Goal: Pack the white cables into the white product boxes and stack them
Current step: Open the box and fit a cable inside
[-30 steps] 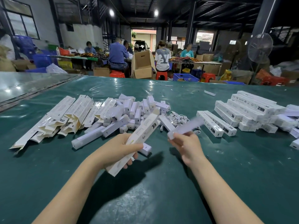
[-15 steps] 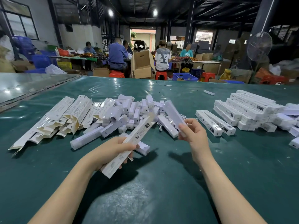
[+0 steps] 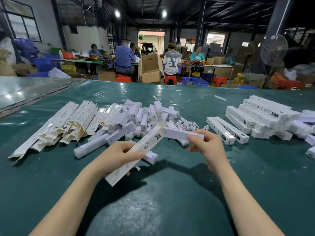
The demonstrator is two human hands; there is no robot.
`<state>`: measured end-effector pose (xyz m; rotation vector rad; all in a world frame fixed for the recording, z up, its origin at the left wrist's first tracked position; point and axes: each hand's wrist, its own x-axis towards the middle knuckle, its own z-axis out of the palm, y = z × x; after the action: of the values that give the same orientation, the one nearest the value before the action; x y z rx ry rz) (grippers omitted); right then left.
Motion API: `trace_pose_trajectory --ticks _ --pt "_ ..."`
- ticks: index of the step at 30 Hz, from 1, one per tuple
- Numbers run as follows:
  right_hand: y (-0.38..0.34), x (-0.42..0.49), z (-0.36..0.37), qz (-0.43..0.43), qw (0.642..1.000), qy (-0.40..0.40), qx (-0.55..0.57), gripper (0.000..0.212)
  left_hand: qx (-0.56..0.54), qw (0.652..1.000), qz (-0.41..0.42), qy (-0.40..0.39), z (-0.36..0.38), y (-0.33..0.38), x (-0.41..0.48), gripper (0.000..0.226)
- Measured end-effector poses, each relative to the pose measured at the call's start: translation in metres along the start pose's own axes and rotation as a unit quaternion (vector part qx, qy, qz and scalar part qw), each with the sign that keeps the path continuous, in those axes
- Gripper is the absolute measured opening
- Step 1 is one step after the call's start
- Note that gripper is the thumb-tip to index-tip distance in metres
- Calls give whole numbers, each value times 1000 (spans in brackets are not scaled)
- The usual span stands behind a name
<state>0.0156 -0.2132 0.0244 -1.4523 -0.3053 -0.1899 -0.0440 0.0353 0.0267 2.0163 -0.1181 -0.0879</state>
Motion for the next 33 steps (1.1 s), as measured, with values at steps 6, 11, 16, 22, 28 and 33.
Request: trace_pose_trajectory --ticks 6,11,16,22,28,33 --pt "-3 0 -12 66 988 -93 -100 18 157 986 8 48 -12 -2 -1 15" --pt "-4 -5 -4 127 970 -200 -55 12 128 989 50 -52 -4 5 -3 26" --pt "1 -8 31 30 999 40 -1 29 66 995 66 -24 14 8 1 9" --pt "2 -3 34 2 989 -83 -125 27 4 999 34 19 16 8 0 11" --pt "39 20 -26 55 830 22 -555 49 228 973 7 -34 14 10 -1 25" --pt "46 23 -21 93 760 8 -643 50 297 955 -17 -17 12 6 -2 35"
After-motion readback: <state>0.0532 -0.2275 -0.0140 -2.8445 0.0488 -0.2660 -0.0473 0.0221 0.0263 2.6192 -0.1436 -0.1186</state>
